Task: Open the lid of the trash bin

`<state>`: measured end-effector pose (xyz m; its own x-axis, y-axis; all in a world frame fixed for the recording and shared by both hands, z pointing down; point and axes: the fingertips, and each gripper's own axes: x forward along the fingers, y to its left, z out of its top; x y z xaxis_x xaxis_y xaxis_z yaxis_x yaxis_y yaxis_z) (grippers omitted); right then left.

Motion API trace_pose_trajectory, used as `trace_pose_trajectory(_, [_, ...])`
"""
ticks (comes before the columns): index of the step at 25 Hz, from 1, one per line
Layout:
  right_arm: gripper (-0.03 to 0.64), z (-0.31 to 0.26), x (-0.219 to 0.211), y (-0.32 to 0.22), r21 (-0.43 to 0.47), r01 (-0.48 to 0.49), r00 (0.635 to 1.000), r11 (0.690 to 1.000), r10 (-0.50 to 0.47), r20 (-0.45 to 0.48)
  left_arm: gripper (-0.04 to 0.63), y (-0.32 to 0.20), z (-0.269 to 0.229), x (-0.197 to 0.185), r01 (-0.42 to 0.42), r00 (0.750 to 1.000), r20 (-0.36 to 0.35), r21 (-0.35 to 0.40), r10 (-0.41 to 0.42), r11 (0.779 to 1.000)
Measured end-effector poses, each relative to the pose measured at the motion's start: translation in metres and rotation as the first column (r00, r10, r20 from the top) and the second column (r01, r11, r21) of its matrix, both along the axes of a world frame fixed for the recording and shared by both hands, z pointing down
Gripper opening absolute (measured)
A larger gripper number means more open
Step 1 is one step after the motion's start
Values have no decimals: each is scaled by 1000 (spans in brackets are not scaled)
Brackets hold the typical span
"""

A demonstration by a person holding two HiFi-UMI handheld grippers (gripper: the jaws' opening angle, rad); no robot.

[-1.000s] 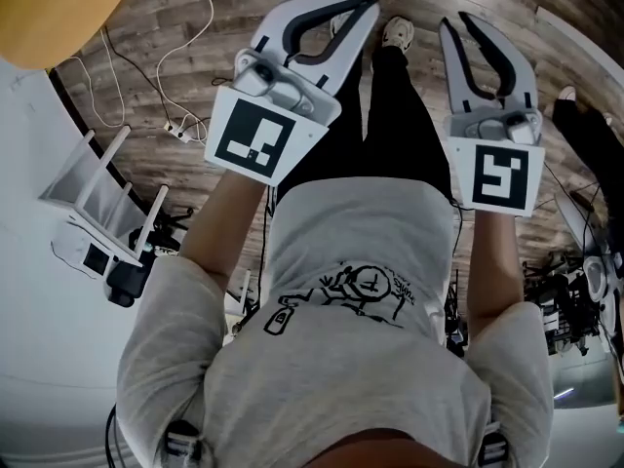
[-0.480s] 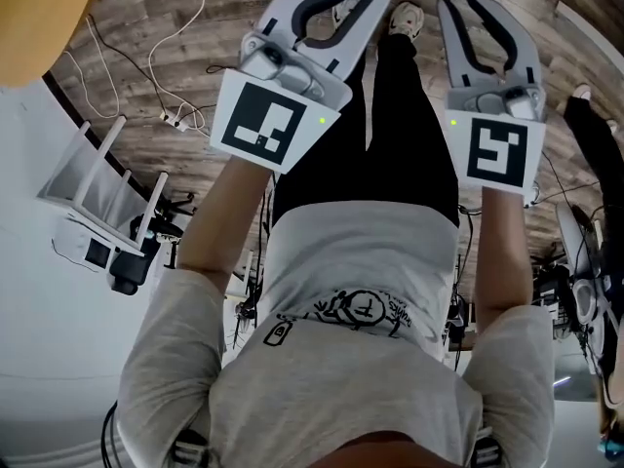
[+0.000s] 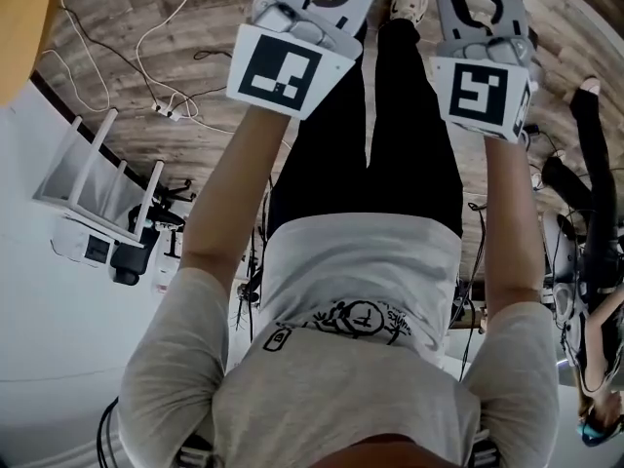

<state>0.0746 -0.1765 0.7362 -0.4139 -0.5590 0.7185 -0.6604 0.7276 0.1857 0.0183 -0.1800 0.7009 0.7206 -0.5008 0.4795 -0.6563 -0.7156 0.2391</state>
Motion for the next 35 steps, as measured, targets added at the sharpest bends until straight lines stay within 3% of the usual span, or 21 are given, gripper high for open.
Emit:
trace_pose_trajectory(6, [75, 58, -2, -5, -6, 62, 993, 998, -62, -101, 16, -5, 51, -2, 10, 999, 31, 16, -10, 1000])
trace_pose_trajectory(14, [94, 129, -2, -1, -67, 131, 967, 989, -142, -212, 17, 3, 114, 10, -20, 997, 78, -68, 25, 997])
trace_pose_trajectory(25, [84, 207, 6, 8, -209, 144, 931, 967, -204, -302, 17, -10, 179, 13, -29, 989, 138, -169, 52, 985])
trace_pose_trajectory(29, [115, 228, 6, 13, -269, 140, 923, 953, -224, -313, 15, -12, 189, 14, -25, 988, 144, -191, 54, 981])
trace_pose_trajectory(35, [97, 239, 8, 14, -297, 140, 904, 945, -244, -350, 16, -14, 187, 13, -33, 988, 141, -189, 61, 981])
